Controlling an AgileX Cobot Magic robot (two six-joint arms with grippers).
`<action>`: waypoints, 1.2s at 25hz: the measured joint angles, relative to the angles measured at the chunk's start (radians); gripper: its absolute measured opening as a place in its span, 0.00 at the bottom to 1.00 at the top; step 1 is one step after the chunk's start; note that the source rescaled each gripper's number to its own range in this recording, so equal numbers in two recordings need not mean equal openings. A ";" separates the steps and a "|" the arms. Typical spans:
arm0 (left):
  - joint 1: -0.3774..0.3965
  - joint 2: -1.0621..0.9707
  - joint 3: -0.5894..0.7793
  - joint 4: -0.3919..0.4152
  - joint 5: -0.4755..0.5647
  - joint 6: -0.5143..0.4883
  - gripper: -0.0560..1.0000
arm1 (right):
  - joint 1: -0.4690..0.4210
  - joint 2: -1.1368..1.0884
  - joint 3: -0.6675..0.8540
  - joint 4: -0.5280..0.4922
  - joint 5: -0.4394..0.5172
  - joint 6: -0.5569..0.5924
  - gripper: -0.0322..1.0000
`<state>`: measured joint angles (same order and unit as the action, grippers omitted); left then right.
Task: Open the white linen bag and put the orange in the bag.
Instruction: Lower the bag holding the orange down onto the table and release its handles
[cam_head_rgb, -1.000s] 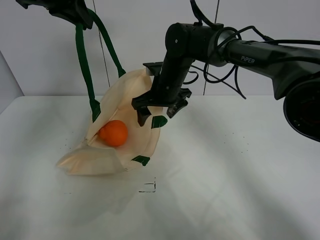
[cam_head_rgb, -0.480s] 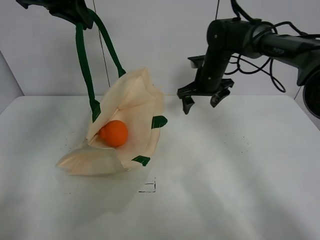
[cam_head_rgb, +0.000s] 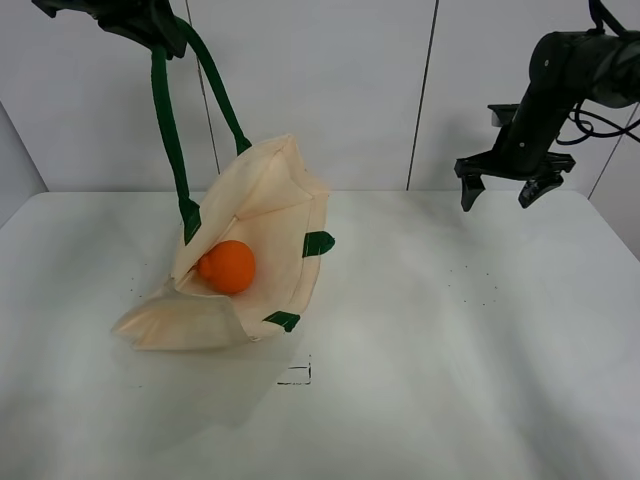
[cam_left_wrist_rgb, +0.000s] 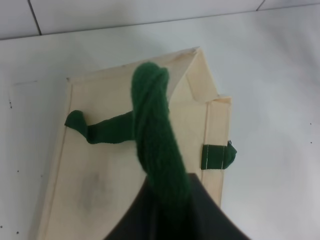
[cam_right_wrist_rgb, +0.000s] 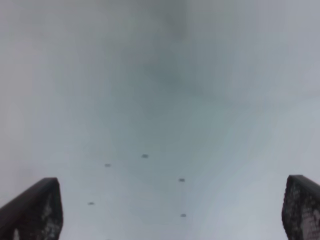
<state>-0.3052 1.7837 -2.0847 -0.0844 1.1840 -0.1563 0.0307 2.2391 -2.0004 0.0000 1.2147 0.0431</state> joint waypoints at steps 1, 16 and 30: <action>0.000 0.000 0.000 0.001 0.000 0.000 0.05 | -0.001 0.001 0.000 0.000 0.000 -0.006 1.00; 0.000 0.000 0.000 0.006 0.000 0.007 0.05 | -0.001 -0.626 0.617 0.012 0.001 -0.043 1.00; 0.000 0.000 0.000 0.006 0.000 0.014 0.05 | -0.001 -1.612 1.327 0.013 -0.072 -0.043 1.00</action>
<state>-0.3052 1.7837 -2.0847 -0.0784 1.1840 -0.1423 0.0293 0.6273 -0.6739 0.0133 1.1430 0.0000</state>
